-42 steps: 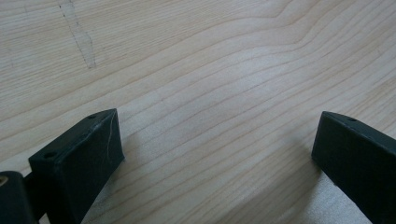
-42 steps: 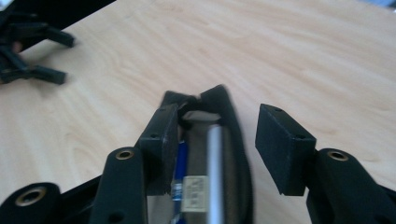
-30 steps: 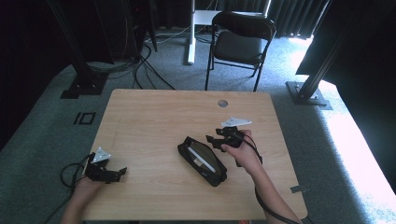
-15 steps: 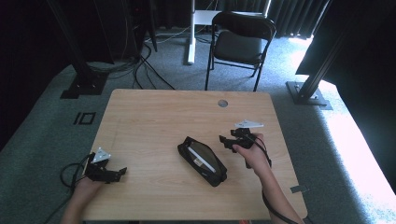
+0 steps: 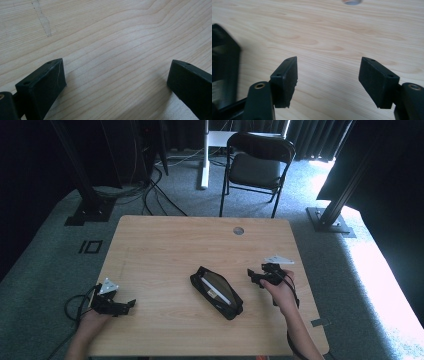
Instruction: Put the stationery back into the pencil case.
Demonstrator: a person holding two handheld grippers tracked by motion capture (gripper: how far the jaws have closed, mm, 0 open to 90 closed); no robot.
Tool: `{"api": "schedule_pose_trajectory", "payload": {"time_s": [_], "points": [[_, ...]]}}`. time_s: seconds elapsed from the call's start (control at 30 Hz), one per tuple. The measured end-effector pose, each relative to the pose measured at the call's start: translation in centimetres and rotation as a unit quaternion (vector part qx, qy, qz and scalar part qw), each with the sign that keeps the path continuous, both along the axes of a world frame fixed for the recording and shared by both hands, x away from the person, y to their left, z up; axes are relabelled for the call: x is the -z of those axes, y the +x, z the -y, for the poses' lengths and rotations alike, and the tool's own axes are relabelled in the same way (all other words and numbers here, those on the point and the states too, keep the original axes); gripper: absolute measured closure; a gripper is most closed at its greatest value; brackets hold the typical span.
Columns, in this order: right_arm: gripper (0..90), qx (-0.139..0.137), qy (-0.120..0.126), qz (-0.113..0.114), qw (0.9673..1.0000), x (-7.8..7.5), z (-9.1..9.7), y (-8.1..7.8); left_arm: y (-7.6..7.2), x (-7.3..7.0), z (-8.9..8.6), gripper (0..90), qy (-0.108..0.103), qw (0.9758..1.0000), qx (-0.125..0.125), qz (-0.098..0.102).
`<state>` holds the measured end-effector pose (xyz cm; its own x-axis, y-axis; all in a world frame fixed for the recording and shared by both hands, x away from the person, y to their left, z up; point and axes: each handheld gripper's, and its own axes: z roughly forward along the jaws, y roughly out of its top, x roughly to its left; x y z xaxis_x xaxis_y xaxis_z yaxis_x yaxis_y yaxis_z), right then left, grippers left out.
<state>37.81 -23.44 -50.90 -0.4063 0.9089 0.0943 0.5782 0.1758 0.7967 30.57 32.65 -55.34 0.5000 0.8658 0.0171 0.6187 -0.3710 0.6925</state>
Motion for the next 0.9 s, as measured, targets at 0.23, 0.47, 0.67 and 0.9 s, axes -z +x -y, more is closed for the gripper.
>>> {"api": "schedule_pose_trajectory", "payload": {"time_s": [0.23,0.47,0.67,0.9], "points": [[23.5,0.032,-0.002,-0.008,0.9995,1.0,1.7,-0.9,0.0,0.0,0.0,2.1,0.000,1.0000,0.000,0.000],[13.4,0.073,-0.041,-0.026,0.9962,2.1,2.9,-1.9,0.0,0.0,0.0,2.1,0.000,1.0000,0.000,0.000],[13.4,0.121,-0.040,-0.033,0.9913,3.1,4.1,-2.5,0.0,0.0,0.0,2.1,0.000,1.0000,0.000,0.000],[13.4,0.149,-0.051,-0.032,0.9869,3.5,4.6,-3.9,0.0,0.0,0.0,2.1,0.000,1.0000,0.000,0.000]]}}
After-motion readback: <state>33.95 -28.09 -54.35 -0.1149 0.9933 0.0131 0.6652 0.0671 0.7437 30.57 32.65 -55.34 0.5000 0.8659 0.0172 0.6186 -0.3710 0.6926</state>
